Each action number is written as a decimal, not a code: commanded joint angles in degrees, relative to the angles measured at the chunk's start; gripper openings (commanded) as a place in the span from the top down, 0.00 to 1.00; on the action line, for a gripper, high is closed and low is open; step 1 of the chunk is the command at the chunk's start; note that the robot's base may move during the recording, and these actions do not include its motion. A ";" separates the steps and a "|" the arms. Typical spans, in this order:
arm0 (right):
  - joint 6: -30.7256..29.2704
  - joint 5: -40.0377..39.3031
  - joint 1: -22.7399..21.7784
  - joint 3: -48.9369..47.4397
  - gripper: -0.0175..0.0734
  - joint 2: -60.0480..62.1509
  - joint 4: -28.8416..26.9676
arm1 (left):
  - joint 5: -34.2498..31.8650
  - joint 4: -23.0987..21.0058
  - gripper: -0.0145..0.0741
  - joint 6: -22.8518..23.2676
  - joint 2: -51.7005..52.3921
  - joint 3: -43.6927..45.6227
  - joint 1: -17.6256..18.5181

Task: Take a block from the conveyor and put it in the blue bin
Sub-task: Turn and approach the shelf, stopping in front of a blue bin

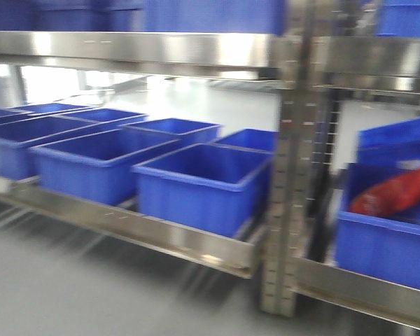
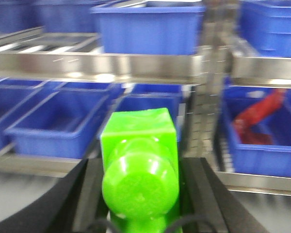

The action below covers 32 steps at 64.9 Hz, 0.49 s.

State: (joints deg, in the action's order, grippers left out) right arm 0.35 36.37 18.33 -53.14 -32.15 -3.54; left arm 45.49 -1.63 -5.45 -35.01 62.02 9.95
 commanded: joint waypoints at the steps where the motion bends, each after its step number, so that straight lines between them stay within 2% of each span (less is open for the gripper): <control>1: -0.35 -1.29 0.07 -0.06 0.98 0.13 0.32 | -1.37 -0.42 0.96 0.16 0.32 -0.03 0.48; 32: -0.35 -1.29 0.07 -0.06 0.98 0.13 0.32 | -1.37 -0.42 0.96 0.16 0.32 -0.03 0.48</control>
State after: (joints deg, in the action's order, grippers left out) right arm 0.35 36.37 18.33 -53.14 -32.15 -3.54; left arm 45.49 -1.63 -5.45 -35.01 62.02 9.95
